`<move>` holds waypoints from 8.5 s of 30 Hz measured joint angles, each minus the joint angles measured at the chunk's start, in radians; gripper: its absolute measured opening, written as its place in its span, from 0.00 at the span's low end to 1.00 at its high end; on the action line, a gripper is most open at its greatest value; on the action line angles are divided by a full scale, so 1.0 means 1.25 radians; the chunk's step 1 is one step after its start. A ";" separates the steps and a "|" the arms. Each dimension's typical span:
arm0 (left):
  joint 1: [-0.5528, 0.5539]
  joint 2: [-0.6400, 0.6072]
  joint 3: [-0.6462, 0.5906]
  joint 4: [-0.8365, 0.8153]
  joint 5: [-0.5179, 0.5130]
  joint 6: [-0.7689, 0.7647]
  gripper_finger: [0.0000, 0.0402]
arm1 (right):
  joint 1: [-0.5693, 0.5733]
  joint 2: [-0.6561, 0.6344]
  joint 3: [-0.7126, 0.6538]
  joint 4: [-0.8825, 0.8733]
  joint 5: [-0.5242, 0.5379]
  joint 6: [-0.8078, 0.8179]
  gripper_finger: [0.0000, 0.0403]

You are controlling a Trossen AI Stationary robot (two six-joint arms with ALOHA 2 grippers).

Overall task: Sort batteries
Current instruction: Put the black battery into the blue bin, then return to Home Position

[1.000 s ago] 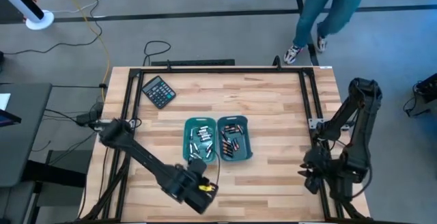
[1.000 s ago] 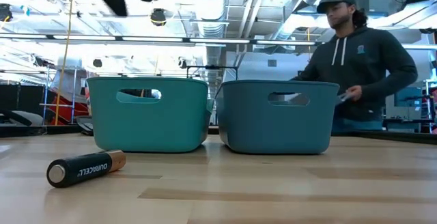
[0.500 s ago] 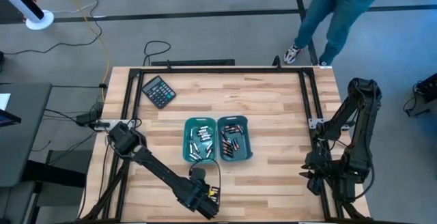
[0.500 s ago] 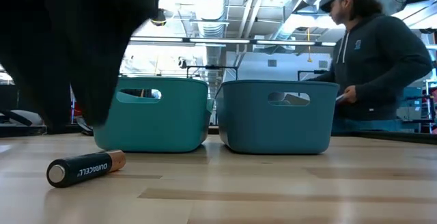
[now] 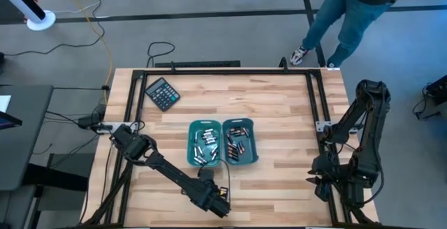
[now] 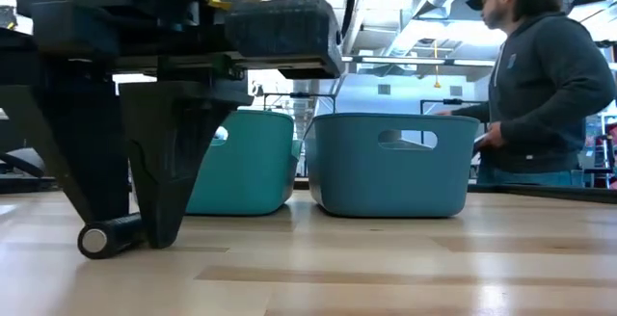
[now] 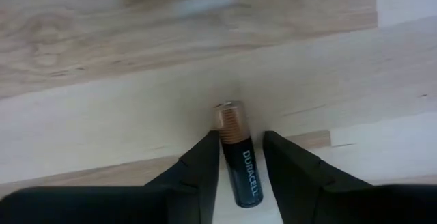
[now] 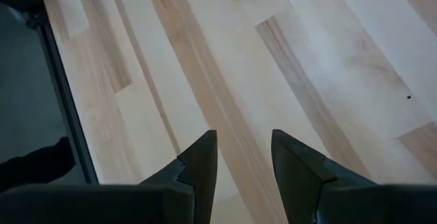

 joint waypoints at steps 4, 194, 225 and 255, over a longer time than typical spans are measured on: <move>-0.003 0.002 0.000 -0.002 0.007 -0.006 0.17 | 0.000 0.000 0.000 0.000 0.000 -0.005 0.38; 0.488 -0.836 -0.649 0.496 0.238 1.602 0.37 | -0.515 -0.014 -0.163 0.552 -0.001 -0.647 0.38; 0.413 -1.540 -1.467 1.148 -0.008 1.456 0.37 | -0.982 -0.402 -0.447 0.921 -0.360 -1.107 0.38; 0.413 -1.854 -1.472 0.919 0.001 1.471 0.37 | -0.977 -0.406 -0.447 0.910 -0.378 -1.145 0.38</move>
